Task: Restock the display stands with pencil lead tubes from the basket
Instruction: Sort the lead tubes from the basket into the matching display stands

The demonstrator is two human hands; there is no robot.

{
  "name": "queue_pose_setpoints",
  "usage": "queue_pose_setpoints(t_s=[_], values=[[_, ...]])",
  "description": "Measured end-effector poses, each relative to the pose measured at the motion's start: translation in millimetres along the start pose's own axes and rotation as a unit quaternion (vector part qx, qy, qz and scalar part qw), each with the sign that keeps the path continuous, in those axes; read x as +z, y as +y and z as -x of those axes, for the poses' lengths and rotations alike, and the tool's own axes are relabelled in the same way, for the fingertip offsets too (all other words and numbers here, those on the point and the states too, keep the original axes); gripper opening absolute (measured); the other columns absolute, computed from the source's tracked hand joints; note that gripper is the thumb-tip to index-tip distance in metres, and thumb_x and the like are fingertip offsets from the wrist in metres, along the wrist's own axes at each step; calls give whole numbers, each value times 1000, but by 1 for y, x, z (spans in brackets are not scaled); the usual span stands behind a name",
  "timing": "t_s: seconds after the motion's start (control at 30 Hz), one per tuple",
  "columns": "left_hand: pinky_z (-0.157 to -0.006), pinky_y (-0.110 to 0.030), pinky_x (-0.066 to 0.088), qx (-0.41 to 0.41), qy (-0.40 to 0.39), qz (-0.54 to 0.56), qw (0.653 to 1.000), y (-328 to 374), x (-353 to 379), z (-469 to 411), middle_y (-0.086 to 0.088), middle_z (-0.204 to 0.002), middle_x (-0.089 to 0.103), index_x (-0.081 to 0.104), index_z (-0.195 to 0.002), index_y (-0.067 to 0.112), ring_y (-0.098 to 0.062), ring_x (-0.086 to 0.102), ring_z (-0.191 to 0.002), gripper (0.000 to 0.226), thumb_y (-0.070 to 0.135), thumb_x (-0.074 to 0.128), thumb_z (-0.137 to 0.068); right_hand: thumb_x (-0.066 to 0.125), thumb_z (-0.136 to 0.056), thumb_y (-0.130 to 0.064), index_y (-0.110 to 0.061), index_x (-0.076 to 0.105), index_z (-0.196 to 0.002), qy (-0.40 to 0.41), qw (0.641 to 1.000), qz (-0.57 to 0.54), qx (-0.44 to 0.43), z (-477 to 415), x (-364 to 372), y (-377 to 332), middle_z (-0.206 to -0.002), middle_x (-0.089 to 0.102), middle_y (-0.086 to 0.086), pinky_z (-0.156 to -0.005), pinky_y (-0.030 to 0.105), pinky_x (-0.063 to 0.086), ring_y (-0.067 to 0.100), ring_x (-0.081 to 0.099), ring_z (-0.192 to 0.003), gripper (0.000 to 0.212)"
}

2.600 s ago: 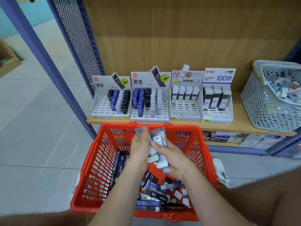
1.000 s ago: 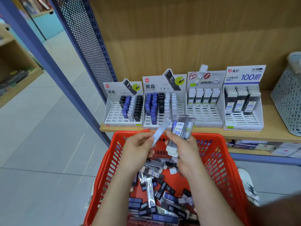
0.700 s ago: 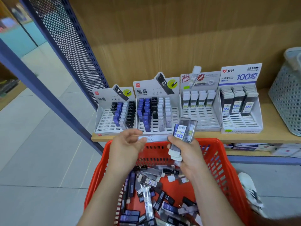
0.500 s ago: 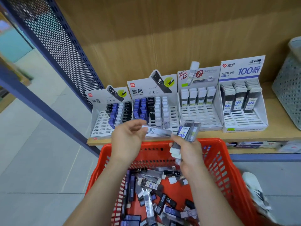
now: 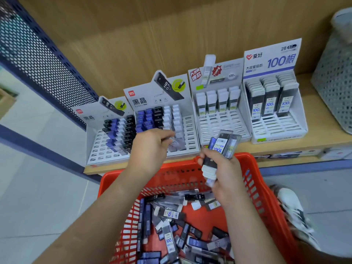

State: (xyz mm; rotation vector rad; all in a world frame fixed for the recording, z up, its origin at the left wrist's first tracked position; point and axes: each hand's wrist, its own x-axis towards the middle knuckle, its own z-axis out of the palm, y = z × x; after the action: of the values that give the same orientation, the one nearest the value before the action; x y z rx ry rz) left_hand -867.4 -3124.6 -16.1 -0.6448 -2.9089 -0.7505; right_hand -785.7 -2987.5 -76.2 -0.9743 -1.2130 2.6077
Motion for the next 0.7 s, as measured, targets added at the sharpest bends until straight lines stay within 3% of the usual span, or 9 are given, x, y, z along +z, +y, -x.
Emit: queue_pose_setpoints(t_s=[0.1,0.17,0.23,0.3,0.43,0.57,0.63,0.7], values=[[-92,-19,40,41,-9,-40,998,-1,4,-4,-5,-111,70,72,-110,12,-20,64,-104,21,10,61,-92,63,-89,-3,5,66,-106,-9,999,-41,-4,1,-4,-3,-69,61,9,-35,17,34,12,59,-50,19],[-94,-26,46,73,-22,-64,995,0,8,-8,-6,-107,71,73,-108,10,-23,63,-102,21,7,62,-90,61,-90,-1,10,63,-111,-15,998,-66,-3,1,-7,-4,-73,61,10,-37,18,38,13,61,-52,24],[-86,-40,53,94,-32,-77,992,1,12,-11,-9,-100,71,74,-104,8,-30,63,-97,21,0,64,-87,62,-90,-3,13,62,-113,-16,997,-69,5,2,-9,-3,-74,62,10,-38,19,39,14,62,-55,27],[-80,-44,54,105,-30,-89,990,3,13,-16,-11,-95,69,75,-100,6,-34,62,-92,27,-9,63,-81,64,-89,-6,10,64,-112,-13,998,-63,16,4,-8,-2,-74,64,10,-38,19,39,14,61,-55,28],[-86,-28,47,43,-18,-55,997,5,15,-23,-6,-99,69,72,-103,10,-21,60,-97,19,3,62,-88,70,-87,-15,-8,70,-103,-9,998,-31,50,5,-7,-1,-69,68,10,-40,19,29,16,54,-48,17],[-79,-20,30,45,14,-51,998,1,19,-18,-2,-90,70,75,-88,9,-15,50,-89,8,6,69,-84,70,-86,-10,-11,70,-93,-9,996,-73,52,8,-3,-2,-65,69,8,-37,17,34,16,62,-52,7],[-80,-20,29,59,22,-62,996,1,21,-17,-2,-91,69,76,-83,10,-18,51,-88,8,4,71,-81,70,-85,-8,-11,70,-88,-16,994,-94,49,9,0,-1,-65,69,10,-37,18,37,16,62,-51,5],[-80,-17,31,44,18,-59,997,6,20,-17,2,-99,65,76,-90,14,-16,52,-94,11,8,68,-85,73,-80,-12,-13,70,-83,-26,994,-96,43,10,2,2,-67,68,11,-41,20,37,18,60,-51,4]])
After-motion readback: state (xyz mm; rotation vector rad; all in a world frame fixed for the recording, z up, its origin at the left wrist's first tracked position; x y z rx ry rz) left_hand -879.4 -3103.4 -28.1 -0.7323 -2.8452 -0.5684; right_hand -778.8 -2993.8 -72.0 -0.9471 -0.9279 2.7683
